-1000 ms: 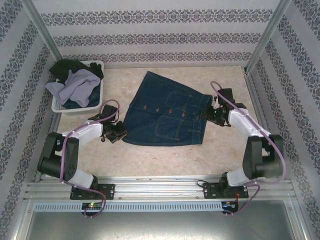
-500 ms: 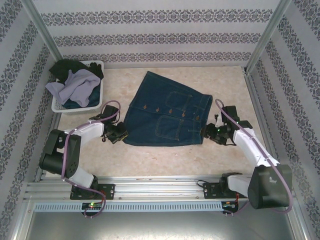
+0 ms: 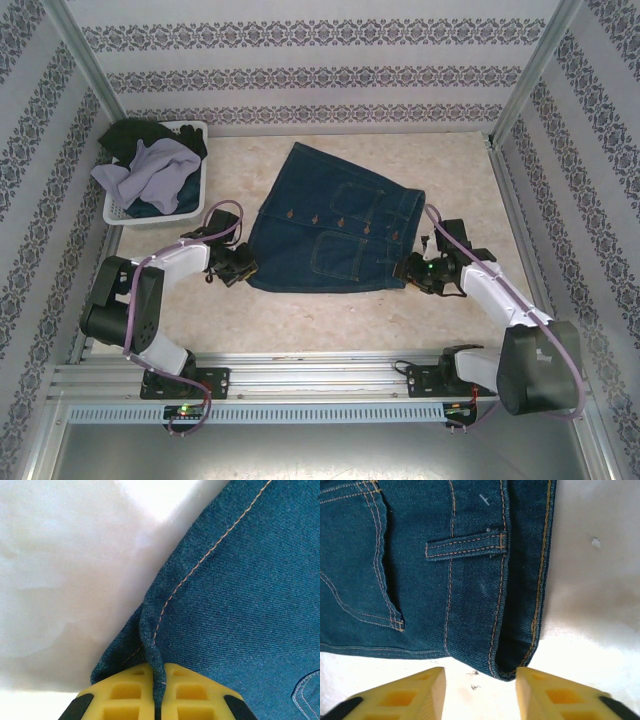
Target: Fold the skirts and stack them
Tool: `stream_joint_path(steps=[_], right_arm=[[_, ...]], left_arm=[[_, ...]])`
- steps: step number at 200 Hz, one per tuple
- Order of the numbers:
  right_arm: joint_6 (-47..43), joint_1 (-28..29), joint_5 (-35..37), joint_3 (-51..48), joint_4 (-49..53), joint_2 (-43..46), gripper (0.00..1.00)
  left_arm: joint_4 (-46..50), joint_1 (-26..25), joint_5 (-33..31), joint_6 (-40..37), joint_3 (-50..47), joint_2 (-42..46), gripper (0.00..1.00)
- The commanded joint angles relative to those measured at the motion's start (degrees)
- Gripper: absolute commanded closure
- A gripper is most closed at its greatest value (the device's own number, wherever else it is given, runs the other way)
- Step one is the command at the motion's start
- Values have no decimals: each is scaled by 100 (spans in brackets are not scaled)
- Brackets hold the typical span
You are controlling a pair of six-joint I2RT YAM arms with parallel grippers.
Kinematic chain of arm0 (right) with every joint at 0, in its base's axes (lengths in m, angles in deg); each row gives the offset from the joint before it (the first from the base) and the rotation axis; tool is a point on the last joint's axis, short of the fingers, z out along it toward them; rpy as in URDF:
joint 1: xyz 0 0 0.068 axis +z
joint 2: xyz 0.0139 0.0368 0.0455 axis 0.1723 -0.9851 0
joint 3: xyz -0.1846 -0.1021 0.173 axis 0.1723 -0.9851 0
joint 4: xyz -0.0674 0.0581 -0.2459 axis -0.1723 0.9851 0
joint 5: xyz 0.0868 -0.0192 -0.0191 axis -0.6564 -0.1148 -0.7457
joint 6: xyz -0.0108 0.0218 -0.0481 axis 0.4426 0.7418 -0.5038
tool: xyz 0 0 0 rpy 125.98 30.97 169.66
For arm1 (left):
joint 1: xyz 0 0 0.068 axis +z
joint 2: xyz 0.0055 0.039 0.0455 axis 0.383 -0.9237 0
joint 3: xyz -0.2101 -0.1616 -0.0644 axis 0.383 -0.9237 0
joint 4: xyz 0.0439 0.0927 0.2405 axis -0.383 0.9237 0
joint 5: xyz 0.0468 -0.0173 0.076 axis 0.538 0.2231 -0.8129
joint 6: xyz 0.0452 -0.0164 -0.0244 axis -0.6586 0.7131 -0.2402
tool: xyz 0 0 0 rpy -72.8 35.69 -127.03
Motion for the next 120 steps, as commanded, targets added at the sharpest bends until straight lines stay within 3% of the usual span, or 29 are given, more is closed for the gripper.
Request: stream_joint_path(steps=[1,39,94,120], right_arm=[[144,106,-98,-65,-90,65,62],[154,244,-93,63,-273,-324,65],[49,383,906,417,-397,-1061,64],[32,423,616,490,-639,-1388,64]], left_arm=[[-76,-71,101,-33,-48,-173,100],[-192,-76,75,19,-112,-185,100],[-273,-81,135,42,-186,-252,100],[-309,-80,124,63,-223,-265,100]])
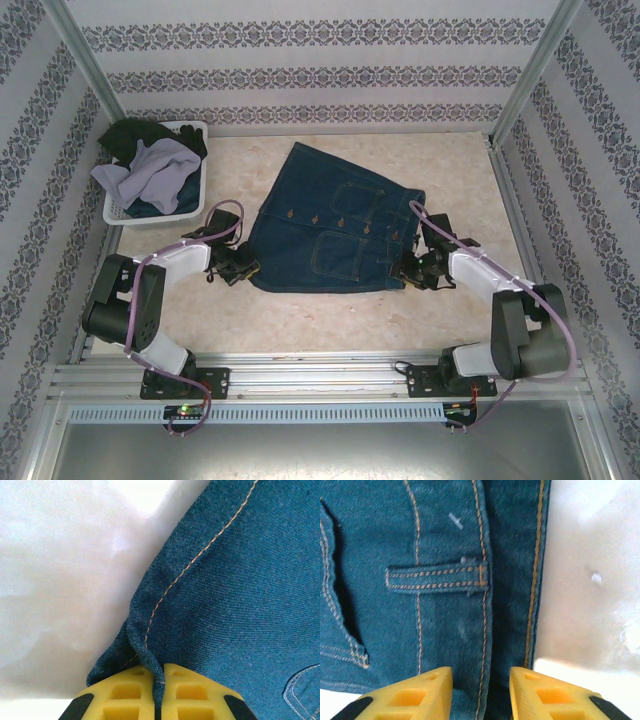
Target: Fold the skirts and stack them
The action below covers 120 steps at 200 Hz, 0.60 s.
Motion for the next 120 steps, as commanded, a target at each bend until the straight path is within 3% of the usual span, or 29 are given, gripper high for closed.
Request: stream_joint_path(steps=[1,23,60,87,120], right_arm=[[-62,101,9,175,-269,-269,65],[-55,193,-59,203,-336,-315,73],[-47,217,315,105,101,415,100],[97,110,462,-397,457,1250,100],[724,29,578,-1205,462,1491,100]], left_arm=[[-47,-76,-39,59,-178,-192,100],[-42,-80,-22,59,-159,-222,100],[53,-77,-184,127,-172,-149,100],[223,-73,-532,225,-227,12,100],[226,-75,-609,261,-255,22,100]])
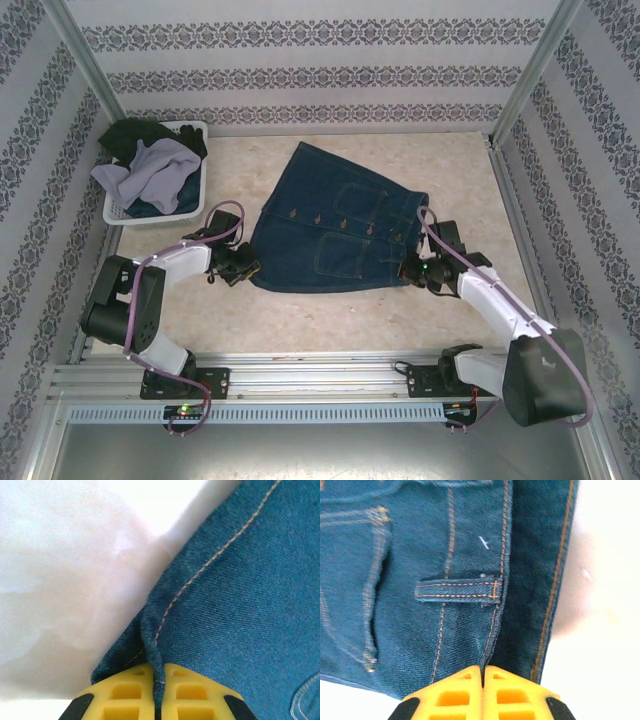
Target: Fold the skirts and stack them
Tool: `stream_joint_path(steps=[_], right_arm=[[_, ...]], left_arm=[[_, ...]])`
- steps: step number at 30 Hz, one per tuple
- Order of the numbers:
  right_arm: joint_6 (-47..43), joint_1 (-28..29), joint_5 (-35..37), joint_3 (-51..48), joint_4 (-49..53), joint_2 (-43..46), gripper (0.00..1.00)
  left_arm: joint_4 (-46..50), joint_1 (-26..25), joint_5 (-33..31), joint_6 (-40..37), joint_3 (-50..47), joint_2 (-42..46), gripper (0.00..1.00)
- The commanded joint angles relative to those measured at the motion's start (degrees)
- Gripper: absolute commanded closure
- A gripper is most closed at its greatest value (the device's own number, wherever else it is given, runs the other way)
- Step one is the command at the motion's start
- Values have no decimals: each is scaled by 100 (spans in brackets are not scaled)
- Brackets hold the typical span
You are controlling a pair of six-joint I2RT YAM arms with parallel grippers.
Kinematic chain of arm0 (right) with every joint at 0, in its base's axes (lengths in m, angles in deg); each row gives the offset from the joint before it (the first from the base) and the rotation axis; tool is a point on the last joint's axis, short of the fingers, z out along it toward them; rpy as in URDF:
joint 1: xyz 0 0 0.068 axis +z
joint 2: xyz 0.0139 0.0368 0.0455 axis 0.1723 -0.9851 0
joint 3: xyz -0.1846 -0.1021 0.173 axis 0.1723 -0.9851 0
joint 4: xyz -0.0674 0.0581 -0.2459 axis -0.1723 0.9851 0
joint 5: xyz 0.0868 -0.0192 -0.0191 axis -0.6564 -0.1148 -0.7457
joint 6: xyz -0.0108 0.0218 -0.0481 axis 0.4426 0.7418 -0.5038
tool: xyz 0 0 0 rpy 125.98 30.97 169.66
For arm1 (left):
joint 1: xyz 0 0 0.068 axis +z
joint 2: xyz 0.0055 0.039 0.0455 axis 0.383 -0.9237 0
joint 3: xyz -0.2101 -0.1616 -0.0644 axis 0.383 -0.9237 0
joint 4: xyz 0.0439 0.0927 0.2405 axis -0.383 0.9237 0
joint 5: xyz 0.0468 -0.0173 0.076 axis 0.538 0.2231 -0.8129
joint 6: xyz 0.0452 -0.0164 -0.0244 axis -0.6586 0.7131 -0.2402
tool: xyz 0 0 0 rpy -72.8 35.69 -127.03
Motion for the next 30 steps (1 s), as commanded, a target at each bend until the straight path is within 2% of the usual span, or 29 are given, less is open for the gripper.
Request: stream_joint_path(steps=[1,4,6,10,11,15,20,30], right_arm=[[588,-112,313,-625,442,27,100],[815,-181,586,-562,708,101,100],[881,-224,698,-462,1004,82,95],[1061,-234,516,-331,1593,0,65],[1139,-210,478,-293,1699,80,53],[1747,-206,110,-211,1951,592,34],[2482,-157,-869,-450,1032,412,31],[2730,-112,-913,-715,494,158,37]], left_arm=[[265,-36,-452,110,-198,-42,100],[220,-41,-446,119,-225,-62,100],[166,-38,-401,119,-220,-71,100],[16,-40,-193,154,-205,-72,100],[-3,-41,-138,163,-191,-64,100],[66,-47,-52,74,-69,-56,100],[103,-46,-16,-4,-11,-65,100],[6,-46,20,8,-89,-46,100]])
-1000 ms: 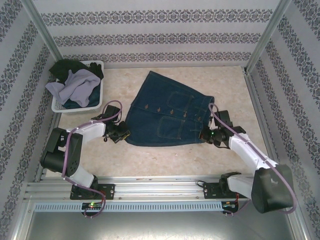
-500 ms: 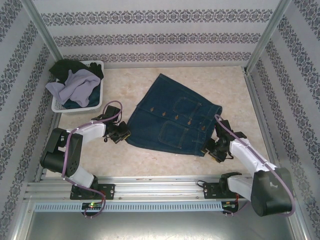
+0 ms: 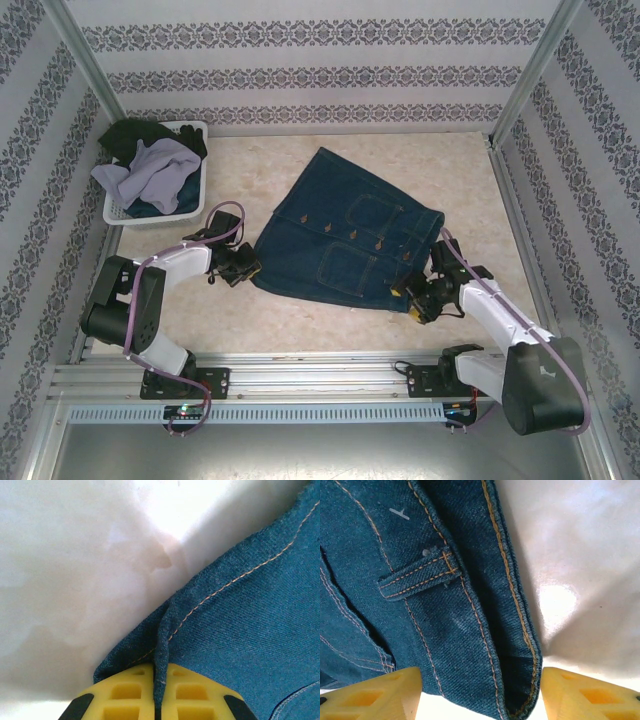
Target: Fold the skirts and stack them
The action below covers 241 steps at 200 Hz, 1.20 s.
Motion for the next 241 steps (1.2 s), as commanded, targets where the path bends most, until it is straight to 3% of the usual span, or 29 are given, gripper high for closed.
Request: stream_joint_path(steps=[1,41,62,80,92,105,112,135,160,185,241], right_arm=[[205,61,-92,-166,-106,-15,37],[445,130,-220,-397,-366,7,39],[477,173,-142,-410,-454,-21,44],[463,159,17,-389,-602,-31,57],[481,152,43,-345,-765,-2,72],[437,159,69,-183,-651,139,95],[373,154,91,-87,-471,251,100],[221,136,224,139,264,736,100],[225,-120,286,256,586,1208,100],[136,-457,382,405,230,1177,100],[-842,-1441,579,1476,-705,-105,100]], left_arm=[[90,-16,-53,-30,-47,-65,100],[61,-19,-55,-30,-42,-99,100],[28,-10,-45,-23,-37,-117,100],[51,-10,-76,-36,-28,-85,100],[187,-9,-292,-48,-21,71,100],[489,-10,-686,-60,-5,432,100],[731,-6,-946,-80,24,654,100],[1458,-60,-1632,-140,125,1409,100],[1828,-108,-1668,-431,752,1540,100],[1890,-138,-1423,-841,2020,870,100],[1438,-487,-959,-1595,5033,-1346,100]])
